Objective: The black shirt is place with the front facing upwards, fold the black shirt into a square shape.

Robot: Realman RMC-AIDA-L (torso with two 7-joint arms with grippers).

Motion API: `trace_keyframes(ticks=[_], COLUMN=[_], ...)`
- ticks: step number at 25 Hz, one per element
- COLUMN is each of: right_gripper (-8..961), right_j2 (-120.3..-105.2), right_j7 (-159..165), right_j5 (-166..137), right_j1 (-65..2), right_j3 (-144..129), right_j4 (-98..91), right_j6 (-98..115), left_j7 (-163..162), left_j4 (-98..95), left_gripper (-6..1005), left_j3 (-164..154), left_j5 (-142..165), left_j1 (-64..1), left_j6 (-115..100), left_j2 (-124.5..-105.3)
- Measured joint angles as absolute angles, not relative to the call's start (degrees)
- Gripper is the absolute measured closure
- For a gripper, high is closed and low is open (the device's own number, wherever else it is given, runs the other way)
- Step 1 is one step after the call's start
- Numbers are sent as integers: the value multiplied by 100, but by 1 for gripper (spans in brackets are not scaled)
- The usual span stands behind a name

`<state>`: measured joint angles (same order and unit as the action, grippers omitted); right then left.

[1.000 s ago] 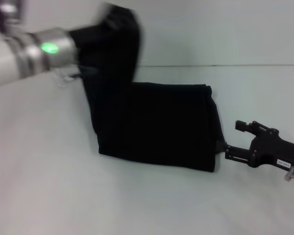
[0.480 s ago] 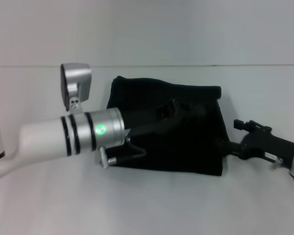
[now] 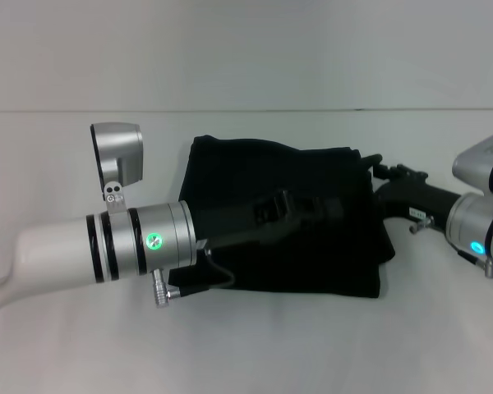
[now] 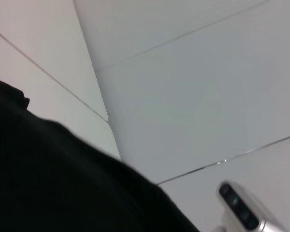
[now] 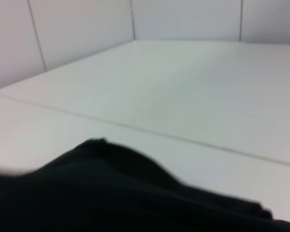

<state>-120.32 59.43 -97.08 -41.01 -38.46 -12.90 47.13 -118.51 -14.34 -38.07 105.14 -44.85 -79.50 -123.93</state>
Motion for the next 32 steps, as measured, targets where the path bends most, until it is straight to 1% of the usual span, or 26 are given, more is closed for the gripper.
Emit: trace_keyframes(ticks=[9,16,20,25,32], right_gripper=[11,12,12,12,13], right_j2=[-12008,-12009,-12012,-11976,-11969], right_j7=[5941,5498,5234,5216,5412], right_j5=[-9162,-8854,-8172,-7173,-6854], right_j1=[-4166,-4187,-4032,-3682,-3259], right_j3=[-3849,-3850,-3836,-3612,-3423], right_j4=[-1516,-1586,-1559,-1613,-1546], right_j6=[4609,4256,4071,4211,5135], left_j7=[-11833,-11746,-11608,-11207,-11026], left_j4=[-1447,-1303,-1248,-1205,-1194], left_gripper=[935,928,925,920,751], left_j3=[-4359,-5009,-4981,-4993,-4981], left_j5=[10520,10507,10429,10048,9804], left_j1=[-4333,-4363,-4391,-4480,-4533], left_j6=[-7711,-6729,-6627,-7105,-7481], left_j2=[-12389,-12440,-12455,-12463,-12459])
